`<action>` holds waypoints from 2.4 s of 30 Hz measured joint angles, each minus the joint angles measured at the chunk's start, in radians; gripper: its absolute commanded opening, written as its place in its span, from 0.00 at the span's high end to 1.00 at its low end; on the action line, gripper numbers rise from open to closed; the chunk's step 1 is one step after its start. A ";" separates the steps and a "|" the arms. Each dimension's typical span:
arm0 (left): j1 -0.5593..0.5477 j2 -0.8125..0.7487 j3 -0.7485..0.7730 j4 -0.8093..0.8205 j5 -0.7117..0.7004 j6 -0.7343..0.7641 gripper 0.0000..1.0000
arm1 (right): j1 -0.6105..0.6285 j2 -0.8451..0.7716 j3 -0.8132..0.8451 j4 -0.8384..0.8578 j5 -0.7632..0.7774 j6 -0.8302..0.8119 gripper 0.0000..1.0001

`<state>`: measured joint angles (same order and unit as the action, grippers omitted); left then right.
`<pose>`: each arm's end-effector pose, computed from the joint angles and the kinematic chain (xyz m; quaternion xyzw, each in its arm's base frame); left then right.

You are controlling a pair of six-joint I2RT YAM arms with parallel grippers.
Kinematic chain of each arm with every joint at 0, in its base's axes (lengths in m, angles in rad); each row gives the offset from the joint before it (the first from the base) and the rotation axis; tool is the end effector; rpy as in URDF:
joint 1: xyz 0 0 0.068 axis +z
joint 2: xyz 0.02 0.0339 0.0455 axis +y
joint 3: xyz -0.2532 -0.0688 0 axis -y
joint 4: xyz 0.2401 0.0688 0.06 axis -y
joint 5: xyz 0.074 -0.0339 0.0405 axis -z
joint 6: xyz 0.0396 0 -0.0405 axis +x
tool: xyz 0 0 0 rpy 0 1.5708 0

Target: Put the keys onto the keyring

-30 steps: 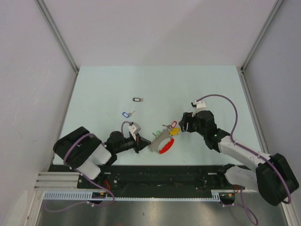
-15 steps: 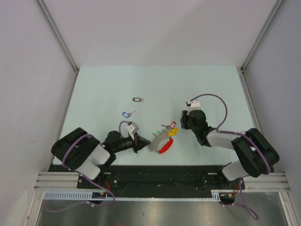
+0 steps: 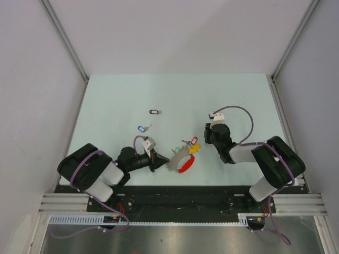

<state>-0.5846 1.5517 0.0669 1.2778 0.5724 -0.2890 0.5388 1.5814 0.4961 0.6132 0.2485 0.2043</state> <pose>0.1554 -0.1286 0.1105 0.2857 0.7105 -0.4544 0.4551 0.2521 0.1394 0.1312 -0.0771 0.8453 0.0896 0.5211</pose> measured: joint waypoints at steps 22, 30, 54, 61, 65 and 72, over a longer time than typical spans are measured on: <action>0.005 0.000 0.000 0.000 0.018 -0.019 1.00 | -0.005 0.065 0.000 0.051 0.001 -0.042 0.79; 0.005 0.000 0.000 0.000 0.020 -0.026 1.00 | -0.006 0.078 0.000 0.069 0.002 -0.049 0.79; 0.014 -0.004 0.000 0.001 0.041 -0.026 1.00 | -0.006 -0.059 0.000 -0.018 -0.041 -0.094 1.00; 0.019 -0.005 0.037 0.000 0.081 -0.026 1.00 | -0.006 -0.268 0.047 -0.237 -0.192 -0.119 0.97; 0.021 -0.006 0.076 0.001 0.123 -0.026 1.00 | -0.005 -0.372 0.056 -0.375 -0.295 -0.124 1.00; 0.022 -0.007 0.165 0.000 0.237 -0.024 1.00 | 0.068 -0.497 0.151 -0.652 -0.425 -0.190 1.00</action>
<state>-0.5625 1.5444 0.2321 1.2781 0.8089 -0.3134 0.6071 1.0843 0.6468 -0.0387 -0.1768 0.0139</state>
